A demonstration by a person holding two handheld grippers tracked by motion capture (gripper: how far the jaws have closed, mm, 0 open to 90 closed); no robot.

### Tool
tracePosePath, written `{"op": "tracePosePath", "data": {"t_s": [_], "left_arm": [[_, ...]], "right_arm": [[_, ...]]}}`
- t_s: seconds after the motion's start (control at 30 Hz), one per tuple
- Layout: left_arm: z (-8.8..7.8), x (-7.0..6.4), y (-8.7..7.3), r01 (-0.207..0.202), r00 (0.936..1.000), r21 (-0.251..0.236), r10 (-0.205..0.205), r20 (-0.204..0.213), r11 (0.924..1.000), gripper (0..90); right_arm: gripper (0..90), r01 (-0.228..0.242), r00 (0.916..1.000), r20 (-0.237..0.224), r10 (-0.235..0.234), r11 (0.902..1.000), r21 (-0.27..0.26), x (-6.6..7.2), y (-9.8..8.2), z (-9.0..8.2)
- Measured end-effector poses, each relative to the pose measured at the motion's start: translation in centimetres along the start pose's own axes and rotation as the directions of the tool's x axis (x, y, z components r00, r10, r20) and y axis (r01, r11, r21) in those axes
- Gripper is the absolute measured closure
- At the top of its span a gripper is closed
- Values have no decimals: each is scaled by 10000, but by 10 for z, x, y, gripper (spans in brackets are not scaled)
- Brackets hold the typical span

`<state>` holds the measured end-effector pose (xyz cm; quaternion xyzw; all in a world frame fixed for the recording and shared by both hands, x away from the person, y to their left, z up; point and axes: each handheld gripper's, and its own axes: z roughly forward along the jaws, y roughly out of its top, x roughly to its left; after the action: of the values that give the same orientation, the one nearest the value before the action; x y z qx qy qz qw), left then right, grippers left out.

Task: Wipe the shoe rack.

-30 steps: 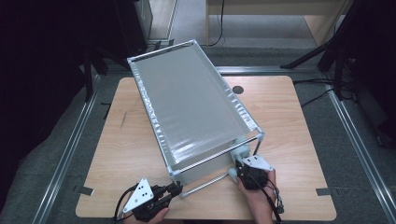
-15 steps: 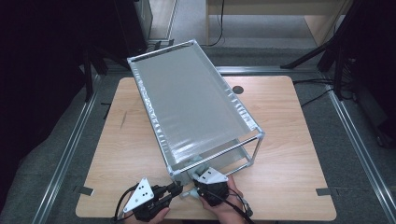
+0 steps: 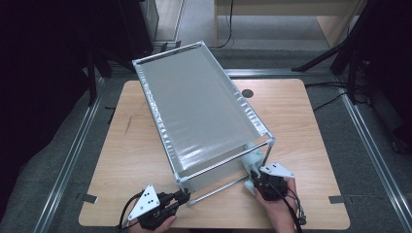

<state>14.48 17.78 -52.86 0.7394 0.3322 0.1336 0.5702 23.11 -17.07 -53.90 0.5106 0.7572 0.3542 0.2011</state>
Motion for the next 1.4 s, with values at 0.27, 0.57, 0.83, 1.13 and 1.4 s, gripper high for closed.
{"op": "tracePosePath", "data": {"t_s": [0.27, 0.57, 0.83, 1.13, 1.4], "left_arm": [[-1, 3, 0, 97, 9999, -34, -97, -141, 9999, 802], [-1, 4, -1, 156, 9998, -53, -156, -137, 9999, 800], [-1, 5, -1, 139, 9999, -50, -139, -100, 9999, 800], [-1, 5, -1, 149, 9998, -44, -149, -91, 9999, 799], [-1, 5, -1, 121, 9999, -13, -121, -118, 9999, 800]], "right_arm": [[787, 712, 9943, -806, -692, 9972, 223, 43, -7, 6], [776, 2184, 9236, -3204, -2106, 9758, -118, 127, -17, 12], [774, 2037, 9415, -2761, -1934, 9790, 88, 102, -13, 11], [772, 1045, 9932, -579, -1007, 9923, 664, 22, -11, -6], [787, -460, 9959, 764, 486, 9983, -347, -40, -6, -41]]}}
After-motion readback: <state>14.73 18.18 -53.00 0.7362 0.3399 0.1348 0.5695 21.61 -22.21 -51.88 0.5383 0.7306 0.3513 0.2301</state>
